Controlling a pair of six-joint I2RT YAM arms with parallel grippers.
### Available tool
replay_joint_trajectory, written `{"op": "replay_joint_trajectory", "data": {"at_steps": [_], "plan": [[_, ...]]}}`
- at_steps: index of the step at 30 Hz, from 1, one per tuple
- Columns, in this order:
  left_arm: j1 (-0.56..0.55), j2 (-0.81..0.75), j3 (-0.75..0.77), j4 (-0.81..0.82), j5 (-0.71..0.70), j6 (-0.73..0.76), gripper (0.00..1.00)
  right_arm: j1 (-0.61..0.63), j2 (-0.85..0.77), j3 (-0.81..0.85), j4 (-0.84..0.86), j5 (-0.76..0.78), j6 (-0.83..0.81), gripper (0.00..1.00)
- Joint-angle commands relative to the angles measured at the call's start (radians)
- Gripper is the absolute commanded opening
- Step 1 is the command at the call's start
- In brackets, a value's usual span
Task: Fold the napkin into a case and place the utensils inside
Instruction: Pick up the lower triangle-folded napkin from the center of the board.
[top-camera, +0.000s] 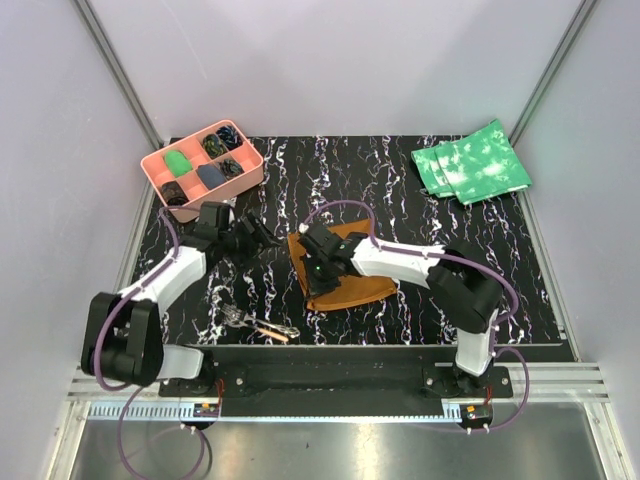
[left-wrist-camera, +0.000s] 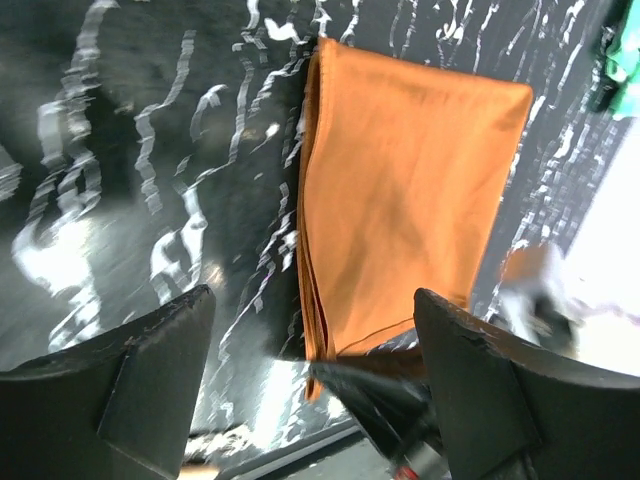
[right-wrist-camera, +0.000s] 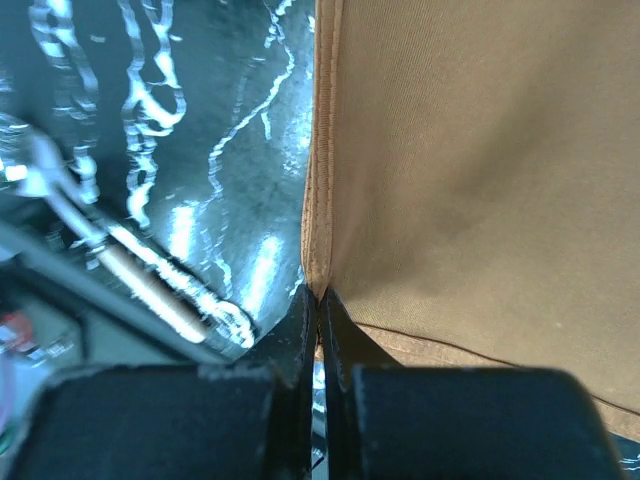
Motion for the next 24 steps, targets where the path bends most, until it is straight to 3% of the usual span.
{"op": "replay_joint_trajectory", "data": {"at_steps": [1,10,24], "plan": [[-0.02,0.116,0.027,0.225,0.125,-0.059,0.83,-0.038,-0.1,-0.052,0.127,-0.169,0.008,0.0],[-0.079,0.323,0.105,0.278,0.083,-0.09,0.83,-0.104,-0.17,-0.123,0.167,-0.247,0.021,0.0],[-0.083,0.472,0.158,0.274,0.016,-0.136,0.68,-0.15,-0.2,-0.169,0.213,-0.312,0.036,0.0]]}}
